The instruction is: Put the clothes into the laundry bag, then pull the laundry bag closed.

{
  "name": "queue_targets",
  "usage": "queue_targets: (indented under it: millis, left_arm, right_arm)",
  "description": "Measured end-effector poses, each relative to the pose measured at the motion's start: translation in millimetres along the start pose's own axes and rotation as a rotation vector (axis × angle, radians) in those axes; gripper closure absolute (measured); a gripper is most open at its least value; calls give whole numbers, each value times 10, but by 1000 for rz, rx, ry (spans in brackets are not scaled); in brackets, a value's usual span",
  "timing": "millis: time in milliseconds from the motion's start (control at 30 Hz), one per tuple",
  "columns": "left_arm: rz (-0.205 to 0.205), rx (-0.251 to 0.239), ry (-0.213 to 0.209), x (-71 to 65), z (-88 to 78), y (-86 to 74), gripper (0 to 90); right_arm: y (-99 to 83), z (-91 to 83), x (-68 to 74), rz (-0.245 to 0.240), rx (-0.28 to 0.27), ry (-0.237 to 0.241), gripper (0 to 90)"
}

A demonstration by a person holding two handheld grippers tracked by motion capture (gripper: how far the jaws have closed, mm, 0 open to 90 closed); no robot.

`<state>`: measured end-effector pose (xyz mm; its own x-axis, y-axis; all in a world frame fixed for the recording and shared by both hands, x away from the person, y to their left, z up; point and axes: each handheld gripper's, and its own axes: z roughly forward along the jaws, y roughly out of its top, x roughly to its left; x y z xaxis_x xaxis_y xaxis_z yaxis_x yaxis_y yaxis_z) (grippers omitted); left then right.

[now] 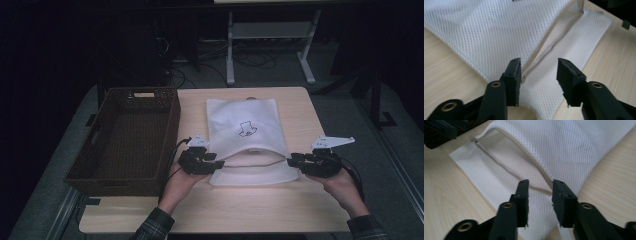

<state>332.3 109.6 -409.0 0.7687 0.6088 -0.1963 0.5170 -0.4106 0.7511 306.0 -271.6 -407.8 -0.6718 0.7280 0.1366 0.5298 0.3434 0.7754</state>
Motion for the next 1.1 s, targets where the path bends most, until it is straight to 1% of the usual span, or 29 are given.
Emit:
queue_targets:
  millis: [67, 100, 167, 200, 267, 367, 433, 600, 667, 733, 767, 900, 933, 967, 1033, 1067, 1100]
  left_arm:
    - [-4, -8, -9, 9, 19, 47, 603]
    - [1, -11, -11, 12, 29, 70, 627]
    - [8, -16, -11, 17, 52, 112, 690]
    - [8, -20, -10, 21, 63, 131, 713]
    - [7, -21, -10, 36, 83, 166, 799]
    - [13, -28, -18, 52, 111, 226, 896]
    - [16, -33, -24, 50, 140, 275, 898]
    - [53, -46, -21, 32, 239, 453, 897]
    - [68, -48, -22, 33, 293, 531, 895]
    - [72, -48, -28, 27, 362, 595, 894]
    - [82, -47, -29, 26, 401, 620, 891]
    - [90, -47, -46, 18, 551, 659, 877]
    - [85, -46, -50, 14, 593, 654, 877]
    - [91, -37, -43, 15, 634, 648, 877]
    - [92, -13, -40, 25, 714, 622, 877]
    - [88, -7, -42, 32, 754, 602, 877]
    - [88, -7, -42, 32, 754, 602, 877]
  right_arm:
    - [59, 20, 22, -8, -3, 2, 730]
    - [88, 32, 34, -12, -7, 4, 741]
    - [146, 57, 55, -26, -12, 7, 791]
    - [174, 72, 66, -34, -15, 8, 829]
    - [228, 107, 84, -55, -19, 7, 883]
    - [307, 162, 91, -73, -23, 23, 895]
    - [358, 205, 88, -79, -31, 35, 895]
    - [488, 341, 73, -87, -43, 55, 894]
    - [537, 398, 65, -89, -39, 62, 894]
    - [580, 453, 68, -88, -42, 73, 895]
    - [599, 481, 73, -88, -42, 77, 895]
    - [673, 594, 88, -95, -37, 89, 895]
    - [689, 624, 93, -93, -34, 92, 895]
    - [700, 654, 97, -90, -30, 96, 895]
    - [702, 723, 102, -98, -12, 98, 895]
    - [694, 754, 102, -101, 5, 97, 895]
    - [676, 782, 98, -103, 19, 92, 895]
